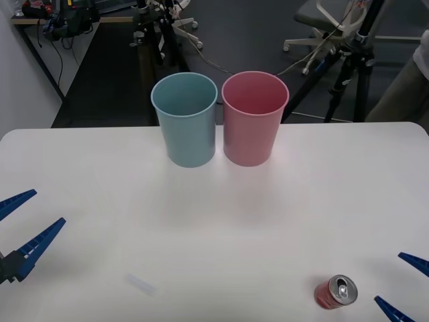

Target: Grasp the object on the table and drop it into the matching bin: aluminum can to the light blue bin, PET bottle to the pink bin.

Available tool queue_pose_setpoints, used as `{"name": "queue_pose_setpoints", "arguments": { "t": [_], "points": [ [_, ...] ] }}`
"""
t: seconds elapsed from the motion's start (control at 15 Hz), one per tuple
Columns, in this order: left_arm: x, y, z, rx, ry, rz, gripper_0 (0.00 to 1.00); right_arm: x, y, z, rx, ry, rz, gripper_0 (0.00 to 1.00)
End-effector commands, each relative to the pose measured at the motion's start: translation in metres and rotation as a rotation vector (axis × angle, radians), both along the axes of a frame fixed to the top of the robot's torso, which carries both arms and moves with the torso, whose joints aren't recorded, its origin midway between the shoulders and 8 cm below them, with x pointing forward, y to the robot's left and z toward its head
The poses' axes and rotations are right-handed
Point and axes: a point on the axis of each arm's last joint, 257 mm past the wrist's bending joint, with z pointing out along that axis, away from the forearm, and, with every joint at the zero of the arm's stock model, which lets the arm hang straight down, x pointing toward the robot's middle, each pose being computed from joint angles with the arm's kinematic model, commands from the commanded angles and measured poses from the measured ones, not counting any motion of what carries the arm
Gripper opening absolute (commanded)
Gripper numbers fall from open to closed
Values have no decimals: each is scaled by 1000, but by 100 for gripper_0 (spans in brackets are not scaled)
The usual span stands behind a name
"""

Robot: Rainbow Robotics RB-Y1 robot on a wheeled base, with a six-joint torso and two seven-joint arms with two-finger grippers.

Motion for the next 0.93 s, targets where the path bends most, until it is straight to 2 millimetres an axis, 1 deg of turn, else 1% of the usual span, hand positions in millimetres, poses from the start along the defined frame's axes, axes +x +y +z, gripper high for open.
{"name": "queue_pose_setpoints", "arguments": {
  "t": [0.07, 0.2, 0.33, 0.47, 0.6, 0.73, 0.93],
  "points": [
    [0, 0, 0, 0, 0, 0, 100, -18, -3, -20, -27, -23, 26, 100],
    [0, 0, 0, 0, 0, 0, 100, -28, -7, -33, -58, -34, 31, 100],
    [0, 0, 0, 0, 0, 0, 100, -32, -11, -46, -94, -49, 13, 100],
    [0, 0, 0, 0, 0, 0, 100, -34, -10, -59, -128, -68, 9, 100],
    [0, 0, 0, 0, 0, 0, 100, -35, -2, -68, -138, -81, 20, 100],
    [0, 0, 0, 0, 0, 0, 100, -35, 12, -76, -148, -89, 48, 100],
    [0, 0, 0, 0, 0, 0, 100, -31, 29, -87, -143, -74, 60, 100]
  ]
}}
